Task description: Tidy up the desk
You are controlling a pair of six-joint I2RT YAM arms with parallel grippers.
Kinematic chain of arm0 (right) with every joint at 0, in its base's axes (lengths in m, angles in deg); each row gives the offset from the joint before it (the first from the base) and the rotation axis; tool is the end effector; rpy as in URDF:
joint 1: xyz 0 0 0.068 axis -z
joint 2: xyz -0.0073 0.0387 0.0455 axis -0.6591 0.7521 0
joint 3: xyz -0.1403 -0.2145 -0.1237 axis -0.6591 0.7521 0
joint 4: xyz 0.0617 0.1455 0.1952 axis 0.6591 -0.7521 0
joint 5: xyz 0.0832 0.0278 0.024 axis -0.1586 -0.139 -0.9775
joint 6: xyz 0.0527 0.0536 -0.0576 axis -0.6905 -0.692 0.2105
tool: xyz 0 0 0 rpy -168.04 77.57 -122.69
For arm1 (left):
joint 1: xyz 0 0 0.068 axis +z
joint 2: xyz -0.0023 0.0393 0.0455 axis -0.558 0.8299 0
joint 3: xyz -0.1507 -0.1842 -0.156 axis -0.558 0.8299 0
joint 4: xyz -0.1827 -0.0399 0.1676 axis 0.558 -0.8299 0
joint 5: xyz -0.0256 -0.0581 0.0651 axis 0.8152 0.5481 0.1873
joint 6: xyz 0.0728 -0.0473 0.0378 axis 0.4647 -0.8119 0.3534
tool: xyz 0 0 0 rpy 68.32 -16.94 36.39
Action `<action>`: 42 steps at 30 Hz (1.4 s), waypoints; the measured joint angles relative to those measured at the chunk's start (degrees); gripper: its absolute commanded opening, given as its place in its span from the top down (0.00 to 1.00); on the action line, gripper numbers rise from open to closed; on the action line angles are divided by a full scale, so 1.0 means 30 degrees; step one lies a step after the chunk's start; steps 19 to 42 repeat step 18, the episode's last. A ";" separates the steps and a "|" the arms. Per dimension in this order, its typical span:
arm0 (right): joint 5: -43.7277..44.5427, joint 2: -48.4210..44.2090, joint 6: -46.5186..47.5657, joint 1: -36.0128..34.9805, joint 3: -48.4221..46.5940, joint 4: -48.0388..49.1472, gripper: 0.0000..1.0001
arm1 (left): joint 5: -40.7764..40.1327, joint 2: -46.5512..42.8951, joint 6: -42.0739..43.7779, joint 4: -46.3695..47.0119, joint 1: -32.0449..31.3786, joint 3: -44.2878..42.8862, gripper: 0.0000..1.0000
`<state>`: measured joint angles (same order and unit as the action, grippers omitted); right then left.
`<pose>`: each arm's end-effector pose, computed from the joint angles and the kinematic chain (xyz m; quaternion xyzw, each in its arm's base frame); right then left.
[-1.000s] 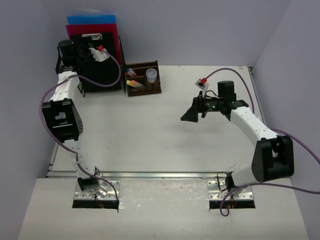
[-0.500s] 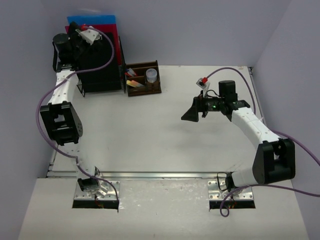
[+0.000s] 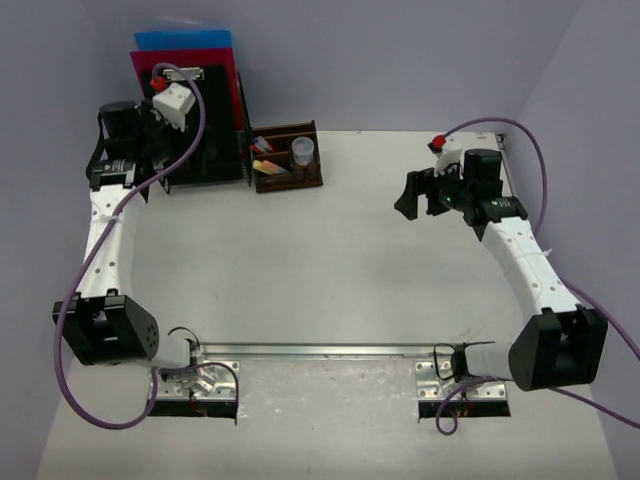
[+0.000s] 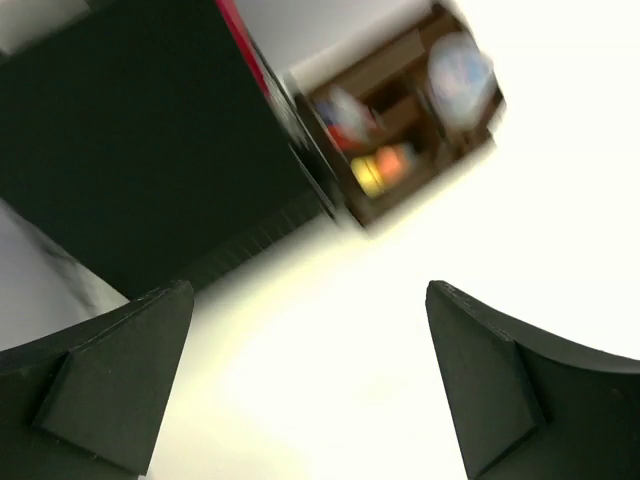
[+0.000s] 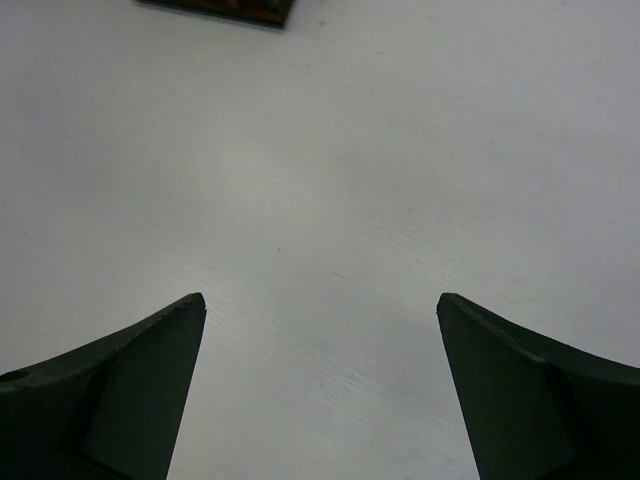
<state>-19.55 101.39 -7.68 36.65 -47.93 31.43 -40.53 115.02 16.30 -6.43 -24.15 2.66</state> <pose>0.3116 0.0588 0.2961 -0.0970 0.8653 0.2133 0.4431 0.3433 0.0178 0.4030 0.2265 0.7892 -0.0467 0.5690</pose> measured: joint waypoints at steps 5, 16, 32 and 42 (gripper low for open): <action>0.1219 -0.1818 -0.0081 0.0844 0.3783 0.0015 0.01 | -0.2616 -0.1926 -0.1907 -0.1058 -0.0654 0.6082 0.00; 0.2212 -0.4658 -0.0451 0.0815 0.7843 0.0448 0.01 | -0.5742 -0.6732 -0.2362 0.0340 -0.0730 1.2584 0.00; 0.2224 -0.4680 -0.0458 0.0815 0.7843 0.0613 0.01 | -0.5768 -0.6813 -0.2494 0.0627 -0.0730 1.2794 0.00; 0.2224 -0.4680 -0.0458 0.0815 0.7843 0.0613 0.01 | -0.5768 -0.6813 -0.2494 0.0627 -0.0730 1.2794 0.00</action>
